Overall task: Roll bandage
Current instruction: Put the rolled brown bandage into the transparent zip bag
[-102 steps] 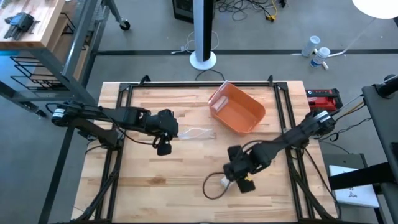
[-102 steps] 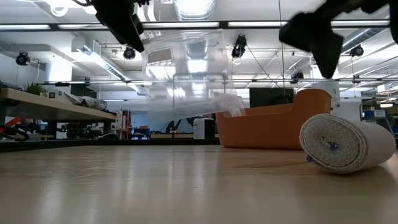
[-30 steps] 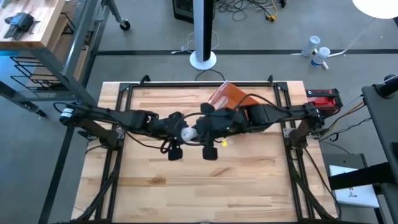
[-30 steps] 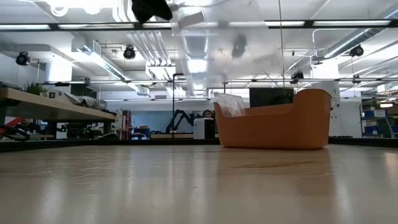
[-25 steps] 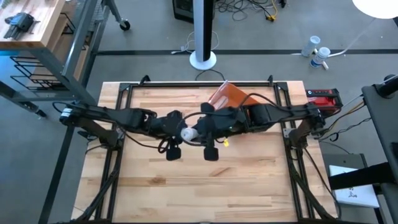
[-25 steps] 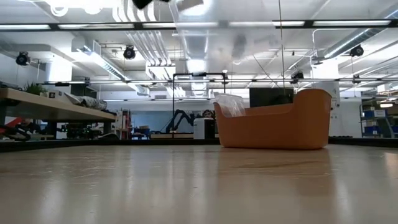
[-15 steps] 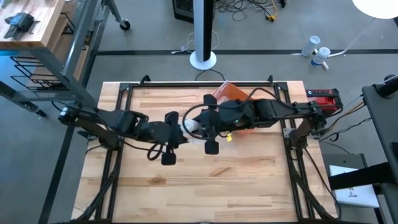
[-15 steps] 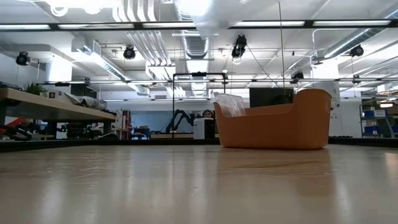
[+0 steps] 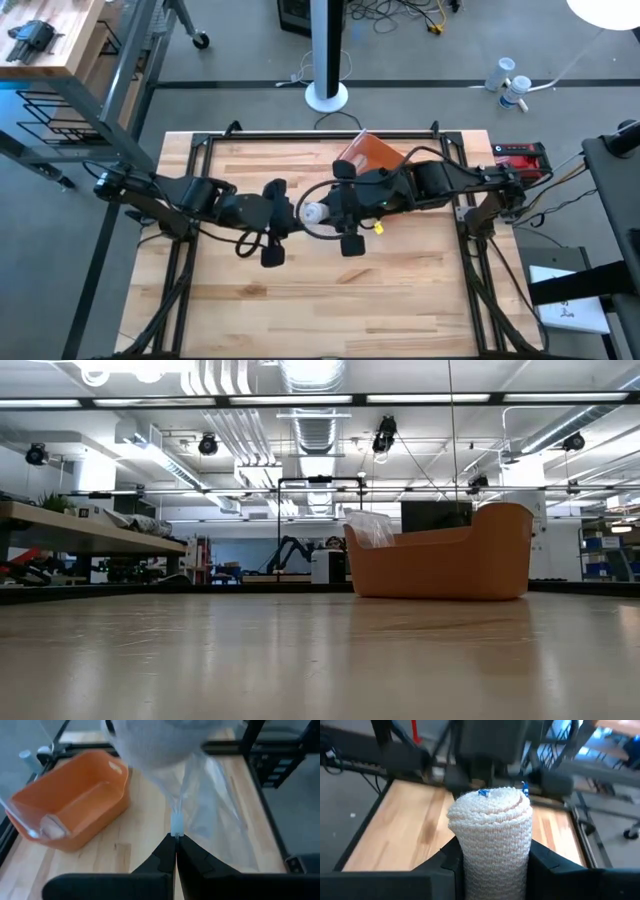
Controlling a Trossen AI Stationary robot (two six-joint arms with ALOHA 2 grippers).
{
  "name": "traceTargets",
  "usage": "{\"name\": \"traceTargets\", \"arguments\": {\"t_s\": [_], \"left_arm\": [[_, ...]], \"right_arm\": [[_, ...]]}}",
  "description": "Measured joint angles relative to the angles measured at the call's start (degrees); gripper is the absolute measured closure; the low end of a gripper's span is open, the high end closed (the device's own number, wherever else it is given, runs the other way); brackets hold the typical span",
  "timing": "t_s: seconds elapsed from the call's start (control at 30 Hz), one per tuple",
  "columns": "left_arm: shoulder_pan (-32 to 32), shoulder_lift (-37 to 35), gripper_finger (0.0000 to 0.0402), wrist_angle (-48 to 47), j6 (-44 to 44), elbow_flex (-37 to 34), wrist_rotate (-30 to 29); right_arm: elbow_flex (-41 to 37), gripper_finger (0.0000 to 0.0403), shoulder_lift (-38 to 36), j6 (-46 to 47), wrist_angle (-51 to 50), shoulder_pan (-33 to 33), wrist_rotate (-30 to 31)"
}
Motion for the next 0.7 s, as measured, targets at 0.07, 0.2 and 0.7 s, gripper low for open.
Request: {"name": "traceTargets", "arguments": {"t_s": [0.07,0.2,0.7], "left_arm": [[0.0,-0.18,0.0401,0.57,-0.02,0.33,0.02],[0.34,-0.22,0.0401,0.74,-0.45,0.03,-0.02],[0.87,-0.19,0.0401,11.06,-1.4,-0.98,-0.63]], "right_arm": [[0.03,0.0287,0.0,1.42,0.95,0.02,-0.32],[0.91,0.0286,0.0,4.15,3.06,0.04,-2.93],[-1.22,0.0287,0.38,13.11,10.51,0.84,-4.59]]}}
